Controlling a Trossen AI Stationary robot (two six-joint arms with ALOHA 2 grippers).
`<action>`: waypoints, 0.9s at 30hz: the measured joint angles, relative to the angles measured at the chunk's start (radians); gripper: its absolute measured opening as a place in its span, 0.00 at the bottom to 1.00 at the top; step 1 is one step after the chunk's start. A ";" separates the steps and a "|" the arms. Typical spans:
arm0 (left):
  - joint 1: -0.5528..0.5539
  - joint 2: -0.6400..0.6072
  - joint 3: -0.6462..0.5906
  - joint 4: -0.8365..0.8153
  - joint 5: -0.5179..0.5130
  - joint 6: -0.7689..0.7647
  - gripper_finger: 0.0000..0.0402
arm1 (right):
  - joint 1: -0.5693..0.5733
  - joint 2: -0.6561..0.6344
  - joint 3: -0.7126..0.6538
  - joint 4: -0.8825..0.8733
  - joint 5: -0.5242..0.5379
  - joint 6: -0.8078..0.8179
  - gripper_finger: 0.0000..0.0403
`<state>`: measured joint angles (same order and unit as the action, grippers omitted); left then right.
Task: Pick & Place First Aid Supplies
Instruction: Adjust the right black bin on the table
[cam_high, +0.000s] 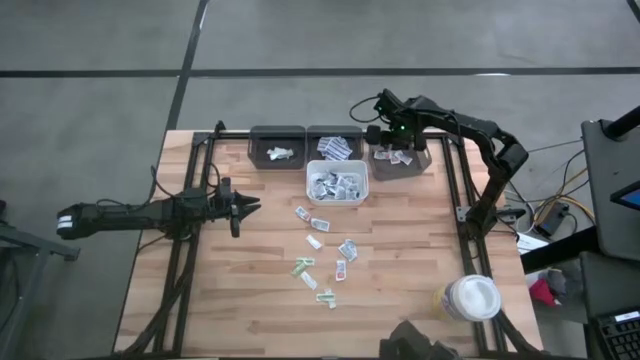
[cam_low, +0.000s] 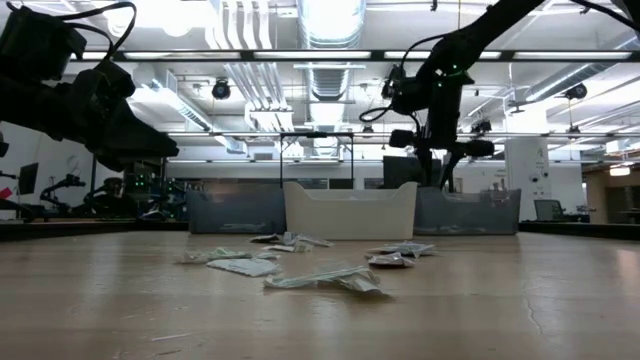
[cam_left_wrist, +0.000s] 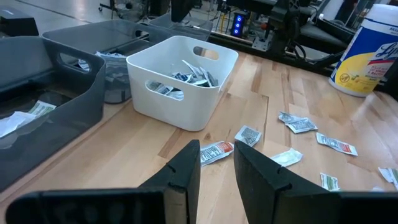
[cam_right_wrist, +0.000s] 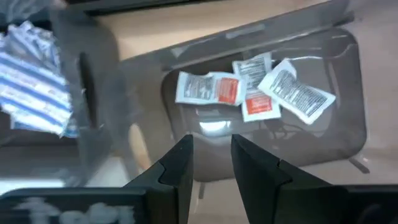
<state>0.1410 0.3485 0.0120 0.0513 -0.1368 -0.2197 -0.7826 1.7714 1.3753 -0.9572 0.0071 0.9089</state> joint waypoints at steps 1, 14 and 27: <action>0.000 0.000 0.000 0.000 0.000 0.000 0.23 | 0.000 0.000 -0.008 0.010 0.004 0.001 0.25; 0.000 0.000 0.000 0.000 0.000 0.000 0.23 | -0.001 0.020 -0.050 0.151 0.020 0.027 0.22; 0.000 0.000 0.000 0.000 0.000 -0.006 0.23 | -0.001 0.079 -0.021 0.258 -0.015 0.042 0.22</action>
<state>0.1406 0.3485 0.0117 0.0513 -0.1364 -0.2253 -0.7837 1.8508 1.3544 -0.6991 -0.0078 0.9512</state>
